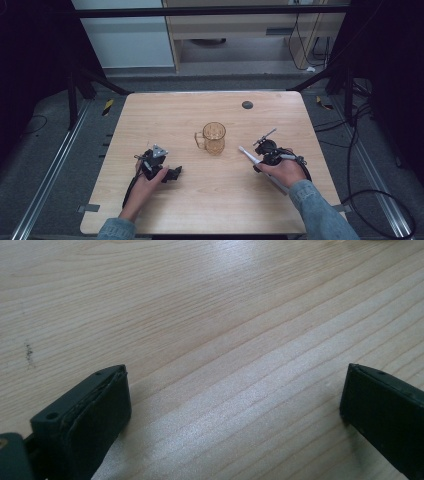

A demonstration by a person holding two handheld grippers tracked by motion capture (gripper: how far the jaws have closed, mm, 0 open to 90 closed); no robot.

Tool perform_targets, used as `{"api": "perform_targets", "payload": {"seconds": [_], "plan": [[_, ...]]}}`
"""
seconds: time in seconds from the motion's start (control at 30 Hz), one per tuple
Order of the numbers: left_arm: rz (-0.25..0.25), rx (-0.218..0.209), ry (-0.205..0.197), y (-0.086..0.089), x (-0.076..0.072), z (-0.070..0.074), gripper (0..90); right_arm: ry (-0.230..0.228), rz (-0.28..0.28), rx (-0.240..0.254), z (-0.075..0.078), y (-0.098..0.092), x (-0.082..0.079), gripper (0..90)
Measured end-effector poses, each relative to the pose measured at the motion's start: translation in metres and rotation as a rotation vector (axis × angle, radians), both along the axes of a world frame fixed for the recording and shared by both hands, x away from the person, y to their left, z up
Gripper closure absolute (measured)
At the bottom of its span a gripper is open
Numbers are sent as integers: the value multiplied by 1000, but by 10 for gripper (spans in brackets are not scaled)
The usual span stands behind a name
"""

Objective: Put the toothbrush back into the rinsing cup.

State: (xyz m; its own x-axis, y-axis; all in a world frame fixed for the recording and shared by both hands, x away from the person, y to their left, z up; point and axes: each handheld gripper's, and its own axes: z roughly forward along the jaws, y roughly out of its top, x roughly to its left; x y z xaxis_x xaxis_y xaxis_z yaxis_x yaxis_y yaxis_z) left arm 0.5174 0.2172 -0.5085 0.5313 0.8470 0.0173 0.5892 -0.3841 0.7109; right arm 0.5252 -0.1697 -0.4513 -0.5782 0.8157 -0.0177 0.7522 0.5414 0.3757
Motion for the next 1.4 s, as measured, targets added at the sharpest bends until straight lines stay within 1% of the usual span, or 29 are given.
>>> {"api": "perform_targets", "payload": {"seconds": [0.17,0.3,0.4,0.5,0.6,0.63,0.7,0.97,1.0,1.2,1.27,1.4], "plan": [[0,0,0,0,0,0,0,16,1,-11,-5,-1,3,479],[1,-1,0,0,0,0,0,24,0,-13,-7,-2,5,487],[1,-1,0,0,0,0,0,39,-6,-12,-8,-3,6,496],[0,-1,0,0,0,0,0,43,-1,-27,-10,-4,9,514],[0,0,0,0,0,0,0,55,-11,-30,-12,-3,10,521],[0,0,0,0,0,0,0,56,-3,-29,-12,-4,11,525],[0,0,0,0,0,0,0,65,-6,-30,-12,-4,12,529],[0,0,0,0,0,0,0,69,0,-41,-13,-1,13,548],[0,0,0,0,0,0,0,67,8,-44,-13,-1,14,555],[0,0,0,0,0,0,0,76,-1,-46,-14,-1,15,582],[0,0,0,0,0,0,0,77,6,-50,-14,-1,15,585],[0,0,0,0,0,0,0,77,4,-50,-14,-1,16,607]]}}
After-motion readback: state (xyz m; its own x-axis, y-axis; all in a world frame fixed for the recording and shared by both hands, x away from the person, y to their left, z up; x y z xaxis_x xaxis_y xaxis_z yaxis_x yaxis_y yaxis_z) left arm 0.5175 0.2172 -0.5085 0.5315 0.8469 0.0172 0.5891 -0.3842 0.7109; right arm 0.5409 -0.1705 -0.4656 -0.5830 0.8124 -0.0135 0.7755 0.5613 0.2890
